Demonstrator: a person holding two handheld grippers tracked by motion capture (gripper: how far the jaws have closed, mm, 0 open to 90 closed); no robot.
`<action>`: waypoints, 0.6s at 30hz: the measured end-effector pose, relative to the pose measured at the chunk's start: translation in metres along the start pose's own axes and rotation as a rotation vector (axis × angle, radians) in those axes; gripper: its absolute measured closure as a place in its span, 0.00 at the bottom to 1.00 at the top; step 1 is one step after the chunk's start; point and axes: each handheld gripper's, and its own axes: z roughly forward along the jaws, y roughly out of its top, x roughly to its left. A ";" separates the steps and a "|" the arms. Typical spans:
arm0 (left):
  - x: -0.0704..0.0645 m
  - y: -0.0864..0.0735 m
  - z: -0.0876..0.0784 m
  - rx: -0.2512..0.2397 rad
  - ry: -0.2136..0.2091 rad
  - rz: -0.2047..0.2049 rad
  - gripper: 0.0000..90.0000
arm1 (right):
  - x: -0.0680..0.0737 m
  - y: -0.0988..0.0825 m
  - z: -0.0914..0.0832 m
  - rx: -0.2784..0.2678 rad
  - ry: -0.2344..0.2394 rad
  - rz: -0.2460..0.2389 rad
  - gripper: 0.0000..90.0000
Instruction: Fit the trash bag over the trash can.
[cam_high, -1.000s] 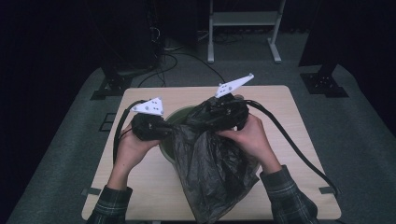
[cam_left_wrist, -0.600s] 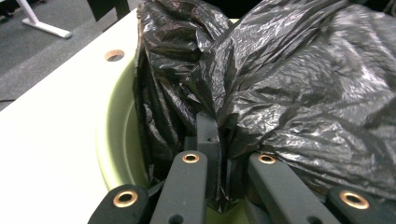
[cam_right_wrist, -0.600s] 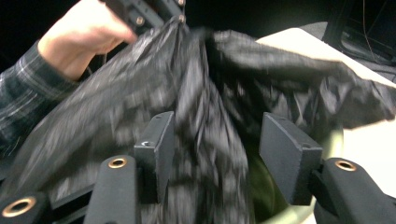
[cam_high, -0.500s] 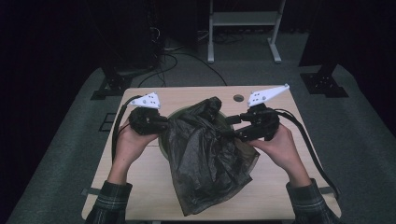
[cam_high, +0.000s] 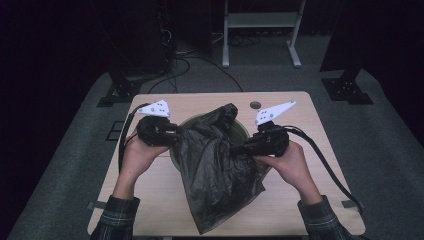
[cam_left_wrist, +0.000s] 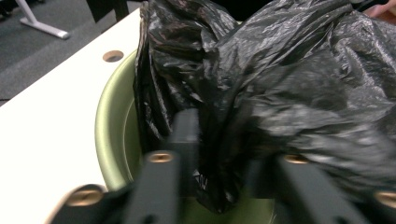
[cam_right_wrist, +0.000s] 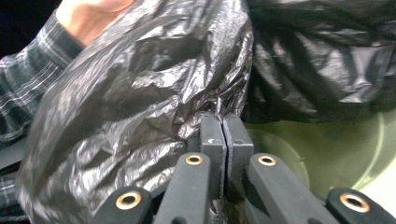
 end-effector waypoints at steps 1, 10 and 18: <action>-0.001 -0.001 -0.002 -0.004 0.003 0.000 0.64 | 0.000 0.001 -0.002 -0.006 -0.008 0.006 0.99; -0.013 -0.012 -0.033 -0.033 0.023 0.010 0.32 | -0.011 0.006 -0.023 -0.037 -0.101 0.045 0.99; -0.022 0.004 -0.051 -0.114 0.028 0.064 0.26 | -0.025 0.014 -0.027 -0.027 -0.153 0.085 0.99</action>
